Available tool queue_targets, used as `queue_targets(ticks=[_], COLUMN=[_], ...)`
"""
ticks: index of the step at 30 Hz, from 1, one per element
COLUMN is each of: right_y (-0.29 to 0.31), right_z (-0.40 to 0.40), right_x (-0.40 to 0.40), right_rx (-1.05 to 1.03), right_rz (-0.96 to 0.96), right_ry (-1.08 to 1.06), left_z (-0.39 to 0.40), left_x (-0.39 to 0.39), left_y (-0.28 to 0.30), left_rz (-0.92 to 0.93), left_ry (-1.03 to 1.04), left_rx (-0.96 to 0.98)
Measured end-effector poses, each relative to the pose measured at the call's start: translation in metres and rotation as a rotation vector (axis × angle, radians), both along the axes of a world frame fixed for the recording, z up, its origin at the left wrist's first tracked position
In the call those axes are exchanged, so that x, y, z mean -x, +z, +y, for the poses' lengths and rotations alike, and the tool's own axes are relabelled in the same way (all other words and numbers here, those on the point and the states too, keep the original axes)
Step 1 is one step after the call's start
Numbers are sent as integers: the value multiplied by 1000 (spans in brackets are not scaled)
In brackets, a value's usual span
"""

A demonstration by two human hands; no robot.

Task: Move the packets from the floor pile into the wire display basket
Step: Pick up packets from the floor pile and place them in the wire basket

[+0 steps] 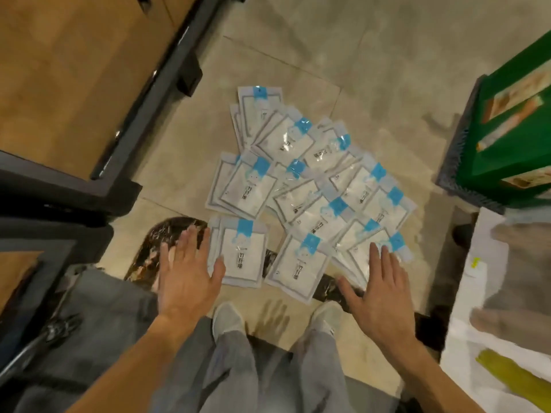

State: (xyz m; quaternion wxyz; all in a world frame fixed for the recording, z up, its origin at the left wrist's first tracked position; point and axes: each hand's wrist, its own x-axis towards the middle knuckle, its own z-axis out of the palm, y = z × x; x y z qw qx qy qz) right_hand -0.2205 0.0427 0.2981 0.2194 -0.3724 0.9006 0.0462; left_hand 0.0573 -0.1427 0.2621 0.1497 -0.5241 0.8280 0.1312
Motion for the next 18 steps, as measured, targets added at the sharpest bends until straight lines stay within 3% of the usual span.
queue_targets(ticks=[10, 13, 18], right_y=[-292, -366, -445], right_z=[15, 23, 32], right_x=[13, 7, -4], right_rx=[-34, -42, 6], right_rz=[21, 4, -48], right_ry=[-41, -75, -254], left_z=[-3, 4, 8], left_x=[-23, -33, -44], left_y=[-291, -358, -435], left_rz=[-12, -4, 72], left_ry=[-28, -27, 150], left_rx=[67, 105, 89])
